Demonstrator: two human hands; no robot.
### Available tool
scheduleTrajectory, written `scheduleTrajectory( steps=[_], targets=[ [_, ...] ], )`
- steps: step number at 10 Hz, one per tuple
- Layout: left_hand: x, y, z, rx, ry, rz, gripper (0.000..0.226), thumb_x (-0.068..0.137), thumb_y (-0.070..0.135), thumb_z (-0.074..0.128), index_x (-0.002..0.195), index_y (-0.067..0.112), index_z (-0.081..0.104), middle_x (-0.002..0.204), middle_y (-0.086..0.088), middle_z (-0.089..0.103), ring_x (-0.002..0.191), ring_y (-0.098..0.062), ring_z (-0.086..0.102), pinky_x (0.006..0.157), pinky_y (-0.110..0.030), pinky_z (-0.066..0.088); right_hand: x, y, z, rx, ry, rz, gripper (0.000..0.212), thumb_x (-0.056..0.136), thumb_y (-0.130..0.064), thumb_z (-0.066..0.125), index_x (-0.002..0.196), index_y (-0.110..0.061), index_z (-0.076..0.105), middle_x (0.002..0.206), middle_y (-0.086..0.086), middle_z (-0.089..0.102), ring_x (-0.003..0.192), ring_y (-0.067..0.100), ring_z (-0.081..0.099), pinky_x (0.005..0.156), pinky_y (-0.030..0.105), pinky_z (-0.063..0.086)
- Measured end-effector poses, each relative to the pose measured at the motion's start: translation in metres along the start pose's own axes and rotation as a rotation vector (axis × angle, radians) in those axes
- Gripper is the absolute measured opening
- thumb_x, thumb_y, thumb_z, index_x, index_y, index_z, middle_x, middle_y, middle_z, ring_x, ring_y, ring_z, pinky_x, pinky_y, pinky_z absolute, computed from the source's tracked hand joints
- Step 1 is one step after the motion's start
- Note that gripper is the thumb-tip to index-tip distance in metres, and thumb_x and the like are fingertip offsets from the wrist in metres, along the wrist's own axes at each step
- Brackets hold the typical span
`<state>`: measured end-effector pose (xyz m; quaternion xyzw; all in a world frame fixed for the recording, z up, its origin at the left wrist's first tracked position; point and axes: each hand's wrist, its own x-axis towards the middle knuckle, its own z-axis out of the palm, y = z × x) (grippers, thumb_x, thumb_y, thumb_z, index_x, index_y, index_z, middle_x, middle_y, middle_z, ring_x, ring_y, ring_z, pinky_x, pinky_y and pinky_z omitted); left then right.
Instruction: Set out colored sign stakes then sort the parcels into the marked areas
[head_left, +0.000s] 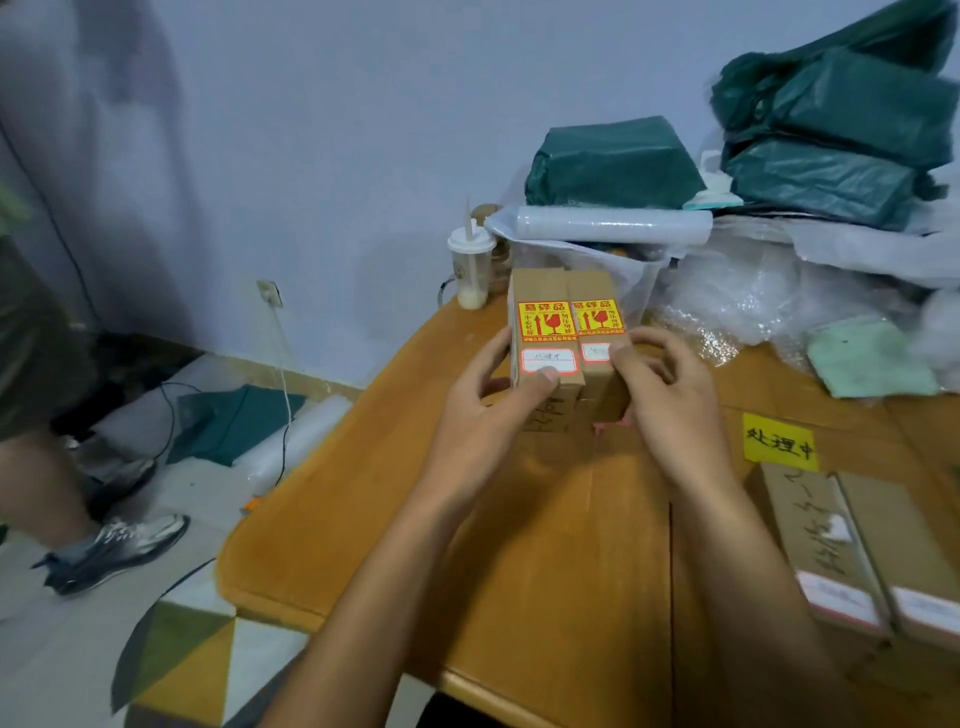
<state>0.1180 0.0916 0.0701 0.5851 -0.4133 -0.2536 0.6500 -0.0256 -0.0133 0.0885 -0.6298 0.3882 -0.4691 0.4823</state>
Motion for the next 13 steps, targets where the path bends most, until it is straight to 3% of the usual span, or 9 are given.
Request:
scheduleTrajectory(
  steps=[2, 4, 5, 7, 8, 9, 10, 12, 13],
  targets=[
    [-0.046, -0.008, 0.016, -0.007, -0.084, -0.029, 0.056, 0.095, 0.040, 0.071, 0.149, 0.040, 0.059, 0.138, 0.019, 0.072, 0.130, -0.010, 0.064, 0.104, -0.034, 0.056, -0.062, 0.007, -0.044, 0.010, 0.040, 0.063, 0.026, 0.097, -0.042, 0.068, 0.121, -0.033, 0.071, 0.115, -0.005, 0.076, 0.105, 0.010, 0.073, 0.083, 0.030, 0.058],
    [-0.085, -0.023, 0.023, -0.005, -0.067, -0.059, 0.059, 0.091, 0.039, 0.069, 0.149, 0.041, 0.058, 0.133, 0.024, 0.073, 0.128, -0.006, 0.066, 0.104, -0.030, 0.055, -0.105, 0.018, -0.063, 0.038, 0.024, 0.102, 0.025, 0.102, -0.031, 0.062, 0.125, -0.030, 0.072, 0.110, -0.016, 0.073, 0.087, -0.020, 0.065, 0.065, 0.005, 0.049],
    [-0.102, -0.027, 0.024, -0.001, -0.063, -0.086, 0.056, 0.091, 0.039, 0.066, 0.146, 0.049, 0.055, 0.128, 0.032, 0.072, 0.125, 0.002, 0.065, 0.098, -0.023, 0.054, -0.121, 0.024, -0.068, 0.062, -0.015, 0.137, 0.026, 0.102, -0.030, 0.062, 0.126, -0.033, 0.071, 0.113, -0.014, 0.074, 0.091, -0.015, 0.068, 0.072, 0.012, 0.052],
    [-0.111, -0.026, 0.020, 0.052, -0.026, -0.125, 0.056, 0.105, 0.032, 0.063, 0.158, 0.041, 0.045, 0.128, 0.038, 0.065, 0.124, 0.014, 0.059, 0.089, -0.009, 0.050, -0.134, 0.028, -0.065, 0.084, -0.046, 0.180, 0.027, 0.101, -0.030, 0.064, 0.127, -0.032, 0.070, 0.114, -0.012, 0.074, 0.098, -0.005, 0.071, 0.082, 0.021, 0.057],
    [-0.107, -0.025, 0.019, 0.080, -0.022, -0.138, 0.058, 0.106, 0.029, 0.062, 0.158, 0.042, 0.041, 0.132, 0.035, 0.061, 0.124, 0.015, 0.058, 0.090, -0.010, 0.051, -0.133, 0.031, -0.061, 0.078, -0.047, 0.195, 0.028, 0.102, -0.032, 0.064, 0.129, -0.031, 0.068, 0.116, -0.009, 0.073, 0.104, 0.003, 0.069, 0.084, 0.027, 0.058],
    [-0.103, -0.032, 0.019, 0.087, 0.011, -0.184, 0.054, 0.105, 0.030, 0.063, 0.155, 0.038, 0.042, 0.136, 0.016, 0.068, 0.125, -0.002, 0.064, 0.093, -0.020, 0.053, -0.130, 0.041, -0.055, 0.040, -0.061, 0.238, 0.027, 0.101, -0.039, 0.063, 0.127, -0.034, 0.066, 0.121, -0.008, 0.072, 0.110, 0.008, 0.068, 0.093, 0.035, 0.058],
    [-0.106, -0.045, 0.022, 0.067, -0.001, -0.210, 0.036, 0.107, 0.029, 0.060, 0.143, 0.028, 0.053, 0.132, 0.004, 0.074, 0.111, 0.001, 0.073, 0.088, -0.017, 0.056, -0.129, 0.053, -0.050, -0.011, -0.073, 0.278, 0.034, 0.099, -0.045, 0.065, 0.131, -0.035, 0.062, 0.133, -0.005, 0.067, 0.122, 0.016, 0.064, 0.106, 0.047, 0.054],
    [-0.112, -0.054, 0.030, 0.063, 0.043, -0.176, 0.032, 0.107, 0.035, 0.057, 0.139, 0.031, 0.057, 0.129, 0.010, 0.075, 0.106, 0.012, 0.071, 0.084, -0.008, 0.052, -0.134, 0.059, -0.050, -0.047, -0.062, 0.291, 0.043, 0.098, -0.053, 0.061, 0.137, -0.035, 0.058, 0.133, -0.010, 0.064, 0.122, 0.014, 0.063, 0.103, 0.042, 0.054],
    [-0.118, -0.051, 0.034, 0.067, 0.039, -0.153, 0.047, 0.105, 0.044, 0.054, 0.150, 0.036, 0.046, 0.141, 0.015, 0.065, 0.115, 0.014, 0.065, 0.090, -0.008, 0.049, -0.135, 0.067, -0.051, -0.117, -0.051, 0.284, 0.056, 0.094, -0.064, 0.059, 0.144, -0.039, 0.052, 0.140, -0.012, 0.062, 0.127, 0.014, 0.060, 0.108, 0.044, 0.052]
  ],
)
